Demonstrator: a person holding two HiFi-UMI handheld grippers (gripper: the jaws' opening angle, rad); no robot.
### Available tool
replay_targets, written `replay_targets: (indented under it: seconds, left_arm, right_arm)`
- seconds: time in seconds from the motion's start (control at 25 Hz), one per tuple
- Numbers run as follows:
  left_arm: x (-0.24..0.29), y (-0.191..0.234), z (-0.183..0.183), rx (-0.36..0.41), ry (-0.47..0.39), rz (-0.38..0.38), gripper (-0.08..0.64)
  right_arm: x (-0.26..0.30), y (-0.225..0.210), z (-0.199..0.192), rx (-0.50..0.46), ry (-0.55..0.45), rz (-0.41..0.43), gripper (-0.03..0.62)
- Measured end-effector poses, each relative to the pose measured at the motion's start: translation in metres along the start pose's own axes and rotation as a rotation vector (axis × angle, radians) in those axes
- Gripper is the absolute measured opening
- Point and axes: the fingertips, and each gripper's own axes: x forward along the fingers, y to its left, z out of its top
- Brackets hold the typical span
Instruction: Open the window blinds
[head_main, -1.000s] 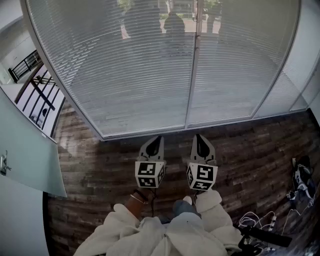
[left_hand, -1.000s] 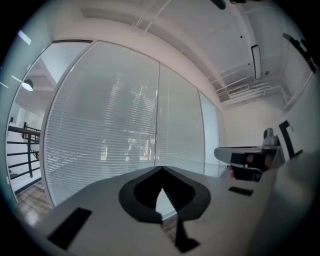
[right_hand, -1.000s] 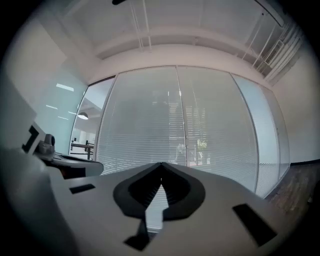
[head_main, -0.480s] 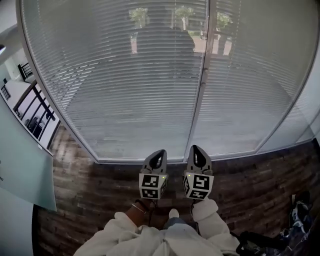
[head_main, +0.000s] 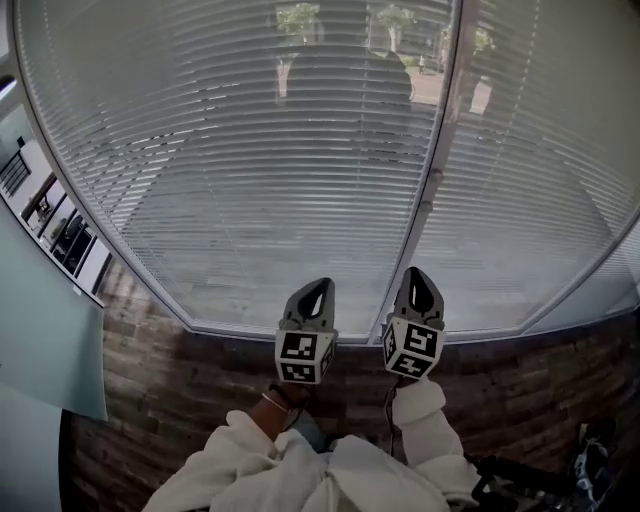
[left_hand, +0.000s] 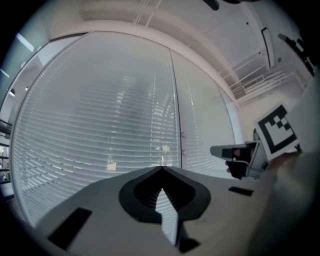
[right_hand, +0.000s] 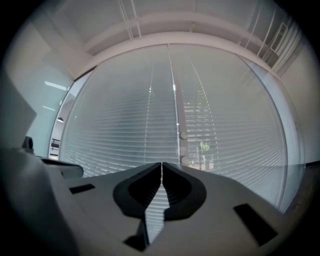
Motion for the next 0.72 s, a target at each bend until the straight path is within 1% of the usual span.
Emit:
replay_targets:
  seconds: [0.12,0.24,0.32,0.36,0.4,0.48,0.56,0.64,0.72]
  left_arm:
    - [0.042,0.018,0.014,-0.001,-0.002,-0.028,0.0]
    - [0.076,0.031,0.012,0.009,0.003,-0.065,0.0]
    - [0.093,0.038,0.012,0.026,-0.009,-0.095,0.0]
    - [0.099,0.041,0.013,0.033,-0.017,-0.108,0.0]
    - [0.105,0.044,0.014,0.035,-0.022,-0.116,0.0]
    - [0.117,0.05,0.012,0.019,-0.014,-0.12,0.0]
    - [0.126,0.052,0.009,-0.008,-0.002,-0.122,0.0]
    - [0.131,0.051,0.005,-0.021,0.008,-0.123,0.0]
    - [0.135,0.047,0.004,-0.023,0.008,-0.125,0.0]
  right_arm:
    - [0.05,-0.021,0.026,0.028,-0.013,-0.066,0.012]
    - [0.088,-0.039,0.045,0.064,-0.041,-0.113,0.016]
    - [0.11,-0.048,0.05,0.093,-0.041,-0.13,0.068]
    - [0.119,-0.052,0.051,0.103,-0.035,-0.137,0.084]
    - [0.129,-0.056,0.053,0.106,-0.025,-0.143,0.086]
    - [0.148,-0.064,0.055,0.117,-0.006,-0.148,0.086]
    - [0.164,-0.072,0.06,0.157,0.004,-0.137,0.089]
    - [0.173,-0.076,0.063,0.19,0.018,-0.111,0.109]
    - [0.179,-0.077,0.066,0.187,0.03,-0.092,0.129]
